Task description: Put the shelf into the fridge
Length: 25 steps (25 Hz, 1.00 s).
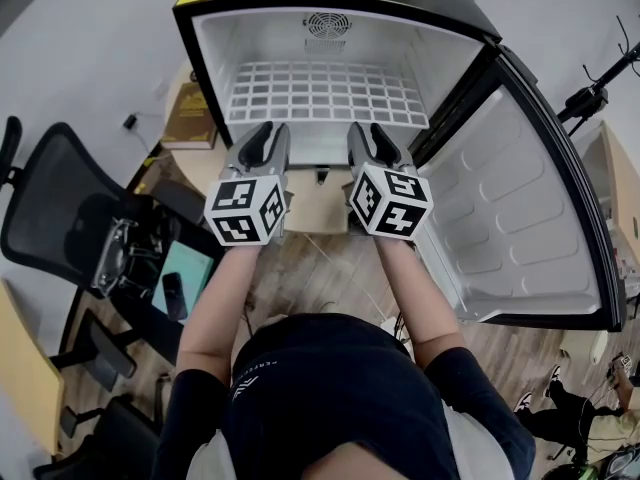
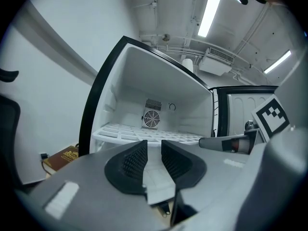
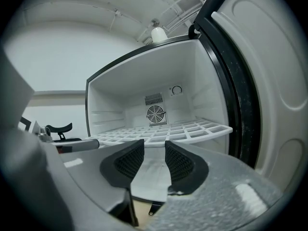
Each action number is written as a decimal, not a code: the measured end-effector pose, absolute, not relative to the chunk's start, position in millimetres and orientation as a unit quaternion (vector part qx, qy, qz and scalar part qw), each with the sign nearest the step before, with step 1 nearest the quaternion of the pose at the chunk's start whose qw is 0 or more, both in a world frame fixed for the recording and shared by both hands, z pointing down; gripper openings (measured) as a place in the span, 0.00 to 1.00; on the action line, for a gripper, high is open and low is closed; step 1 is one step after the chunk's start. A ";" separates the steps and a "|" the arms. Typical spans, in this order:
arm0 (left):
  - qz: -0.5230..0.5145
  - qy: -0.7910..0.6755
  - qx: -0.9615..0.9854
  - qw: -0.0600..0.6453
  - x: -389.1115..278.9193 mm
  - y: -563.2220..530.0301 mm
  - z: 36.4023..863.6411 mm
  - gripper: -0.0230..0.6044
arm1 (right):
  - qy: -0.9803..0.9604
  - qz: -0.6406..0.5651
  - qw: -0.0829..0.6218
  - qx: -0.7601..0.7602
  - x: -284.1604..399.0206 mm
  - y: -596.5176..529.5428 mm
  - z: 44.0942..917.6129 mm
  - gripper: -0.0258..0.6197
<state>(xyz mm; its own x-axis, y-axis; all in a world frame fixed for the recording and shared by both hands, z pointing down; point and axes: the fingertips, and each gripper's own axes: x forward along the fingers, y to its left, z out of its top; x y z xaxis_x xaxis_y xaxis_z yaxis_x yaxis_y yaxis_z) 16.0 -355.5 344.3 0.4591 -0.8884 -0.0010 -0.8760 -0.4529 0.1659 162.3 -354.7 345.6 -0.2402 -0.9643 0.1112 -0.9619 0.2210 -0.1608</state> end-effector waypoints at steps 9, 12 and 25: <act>-0.036 -0.512 0.856 0.066 16.8 -368.3 343.1 0.18 | 0.782 -0.099 -0.005 -0.616 163.8 -368.2 344.5 0.23; -0.029 -0.508 0.859 0.065 17.6 -373.9 342.6 0.18 | 0.783 -0.101 -0.010 -0.614 164.1 -374.0 343.9 0.23; -0.021 -0.502 0.862 0.062 18.5 -397.1 341.6 0.19 | 0.786 -0.097 -0.040 -0.609 165.3 -398.0 343.9 0.22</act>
<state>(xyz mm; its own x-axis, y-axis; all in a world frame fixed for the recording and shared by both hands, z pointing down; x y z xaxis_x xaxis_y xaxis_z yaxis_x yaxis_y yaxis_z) 18.5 -397.1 341.6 0.4942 -0.8690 0.0265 -0.8638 -0.4873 0.1282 165.3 -398.0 343.9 -0.2545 -0.9500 0.1807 -0.9654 0.2386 -0.1049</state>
